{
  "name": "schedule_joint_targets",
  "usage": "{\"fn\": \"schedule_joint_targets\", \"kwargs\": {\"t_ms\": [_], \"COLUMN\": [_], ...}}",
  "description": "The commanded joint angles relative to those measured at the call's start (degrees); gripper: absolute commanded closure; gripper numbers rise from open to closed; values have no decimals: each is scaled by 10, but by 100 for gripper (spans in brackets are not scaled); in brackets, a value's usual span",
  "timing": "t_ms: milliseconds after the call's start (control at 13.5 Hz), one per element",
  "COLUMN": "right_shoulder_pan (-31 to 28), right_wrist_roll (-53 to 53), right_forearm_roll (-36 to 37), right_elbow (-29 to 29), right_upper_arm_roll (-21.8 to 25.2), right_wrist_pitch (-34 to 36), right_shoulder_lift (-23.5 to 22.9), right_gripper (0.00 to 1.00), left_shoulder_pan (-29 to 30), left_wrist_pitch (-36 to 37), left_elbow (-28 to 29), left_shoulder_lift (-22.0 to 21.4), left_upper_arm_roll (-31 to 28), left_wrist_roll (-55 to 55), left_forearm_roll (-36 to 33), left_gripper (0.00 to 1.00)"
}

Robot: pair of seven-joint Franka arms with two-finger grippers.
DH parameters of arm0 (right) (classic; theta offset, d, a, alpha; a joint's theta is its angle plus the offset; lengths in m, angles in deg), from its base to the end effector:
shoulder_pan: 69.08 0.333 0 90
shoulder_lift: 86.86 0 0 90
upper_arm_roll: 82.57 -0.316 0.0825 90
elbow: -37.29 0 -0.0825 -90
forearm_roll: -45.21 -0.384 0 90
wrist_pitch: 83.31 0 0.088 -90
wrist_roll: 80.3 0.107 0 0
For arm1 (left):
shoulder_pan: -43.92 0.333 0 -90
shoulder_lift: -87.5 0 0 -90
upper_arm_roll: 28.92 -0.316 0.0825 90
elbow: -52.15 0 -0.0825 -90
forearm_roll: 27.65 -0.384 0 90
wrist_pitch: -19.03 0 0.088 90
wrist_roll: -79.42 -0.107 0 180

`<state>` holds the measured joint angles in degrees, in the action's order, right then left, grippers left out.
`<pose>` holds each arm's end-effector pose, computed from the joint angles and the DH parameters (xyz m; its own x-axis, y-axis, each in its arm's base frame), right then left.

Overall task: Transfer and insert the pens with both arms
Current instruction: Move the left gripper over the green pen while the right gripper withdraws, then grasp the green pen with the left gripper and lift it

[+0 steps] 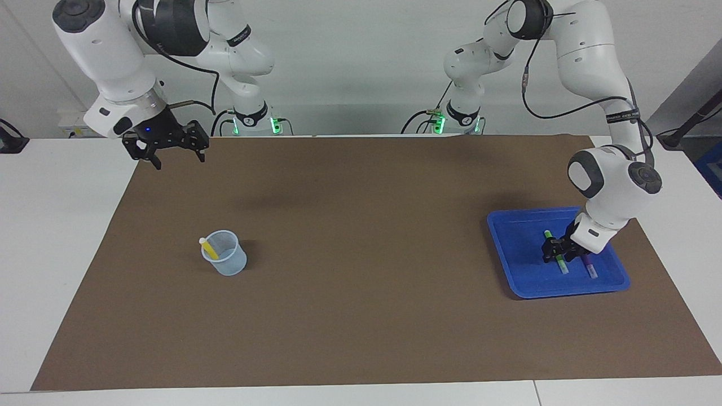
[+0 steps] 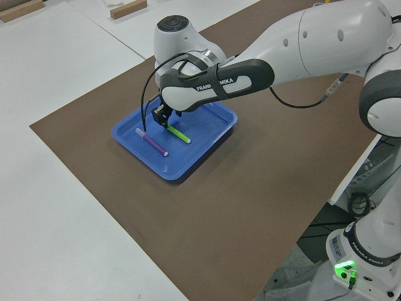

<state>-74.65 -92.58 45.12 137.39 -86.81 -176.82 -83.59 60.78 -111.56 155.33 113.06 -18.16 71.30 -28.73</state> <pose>0.5370 -0.0113 0.5774 0.9802 0.1895 -0.0573 0.1893 -0.9819 -0.0098 0.6487 0.0795 0.3070 0.9985 -0.0262 0.0488 -0.0290 -0.9978 0.0595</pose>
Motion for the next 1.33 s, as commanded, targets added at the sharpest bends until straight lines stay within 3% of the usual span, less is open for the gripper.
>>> {"fn": "schedule_joint_targets", "kwargs": {"t_ms": [0, 148, 370, 813, 887, 1035, 1109, 1256], "right_shoulder_pan": [-8, -7, -8, -8, -8, -8, -8, -8], "right_wrist_roll": [8, 8, 9, 8, 8, 8, 7, 7], "right_forearm_roll": [-6, -6, -6, -6, -6, -6, -6, -6], "right_elbow": [5, 5, 5, 5, 5, 5, 5, 5], "right_upper_arm_roll": [-3, -3, -3, -2, -2, -2, -2, -2], "right_wrist_pitch": [12, 12, 8, 10, 10, 11, 11, 11], "right_shoulder_lift": [9, 9, 9, 9, 9, 9, 9, 9], "right_gripper": [0, 0, 0, 0, 0, 0, 0, 0], "left_shoulder_pan": [9, 9, 16, 19, 18, 15, 15, 16], "left_wrist_pitch": [-18, -17, -10, -8, -7, -2, 2, 30], "left_elbow": [26, 25, 25, 26, 26, 26, 26, 18], "left_shoulder_lift": [-17, -17, -17, -19, -20, -20, -20, -20], "left_upper_arm_roll": [4, 4, 1, 1, 1, 1, 1, 2], "left_wrist_roll": [-6, -7, -18, -29, -29, -27, -27, -26], "left_forearm_roll": [-13, -12, -12, -13, -13, -12, -12, -8], "left_gripper": [34, 37, 51, 61, 68, 93, 100, 100]}}
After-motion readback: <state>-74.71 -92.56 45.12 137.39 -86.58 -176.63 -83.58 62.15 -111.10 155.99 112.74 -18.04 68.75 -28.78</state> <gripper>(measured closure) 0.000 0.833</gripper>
